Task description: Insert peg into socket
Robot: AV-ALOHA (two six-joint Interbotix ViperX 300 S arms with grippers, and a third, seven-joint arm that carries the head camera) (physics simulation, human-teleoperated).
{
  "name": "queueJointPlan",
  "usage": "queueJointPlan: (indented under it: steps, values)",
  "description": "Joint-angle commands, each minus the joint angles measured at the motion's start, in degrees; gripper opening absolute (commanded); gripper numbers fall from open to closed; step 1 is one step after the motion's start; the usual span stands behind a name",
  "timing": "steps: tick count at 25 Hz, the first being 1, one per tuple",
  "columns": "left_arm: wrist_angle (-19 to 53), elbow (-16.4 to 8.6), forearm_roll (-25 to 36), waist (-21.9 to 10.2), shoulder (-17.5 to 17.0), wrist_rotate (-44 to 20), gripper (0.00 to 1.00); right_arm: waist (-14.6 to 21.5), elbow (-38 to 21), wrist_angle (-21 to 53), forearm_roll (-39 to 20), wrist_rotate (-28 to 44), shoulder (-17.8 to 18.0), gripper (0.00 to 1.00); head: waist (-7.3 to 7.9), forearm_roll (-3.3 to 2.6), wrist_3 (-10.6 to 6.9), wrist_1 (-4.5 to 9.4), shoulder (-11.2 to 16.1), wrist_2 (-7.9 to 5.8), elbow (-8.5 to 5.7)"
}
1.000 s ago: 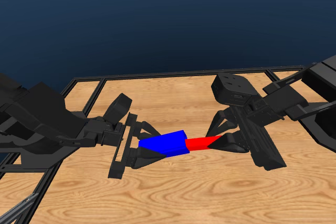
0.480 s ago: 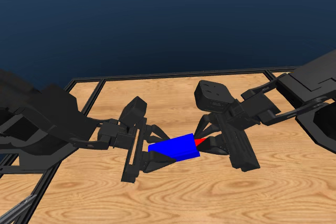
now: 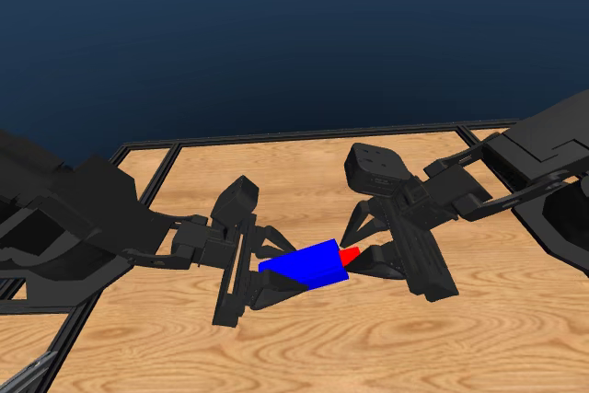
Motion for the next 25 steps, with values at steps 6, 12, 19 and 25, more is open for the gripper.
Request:
queueJointPlan:
  steps: [6,12,19,25]
  values:
    - [0.58,0.01,0.32,-1.53,0.30,-2.36,0.00,-0.15,3.35,0.52,-1.87,3.10,-6.89,1.00,-0.90,-0.17,0.13,-1.43,-1.43,0.02,-0.69]
    - [0.94,0.17,0.62,-1.40,-0.58,-2.42,0.00,0.41,4.39,-1.31,-1.61,4.02,-5.46,0.00,-0.96,-0.17,0.28,-1.26,-1.12,0.02,-0.83]
    - [1.25,0.36,0.55,-1.38,-1.18,-2.00,0.00,0.50,5.00,-7.24,-0.03,4.46,-2.21,0.00,-0.68,-0.10,0.25,-1.22,-1.00,0.03,-0.90]
    - [1.52,0.53,0.66,-1.28,-1.07,-1.78,0.00,0.64,3.77,-10.74,0.99,3.86,0.05,0.00,-0.49,-0.08,0.10,-1.20,-1.20,-0.04,-0.82]
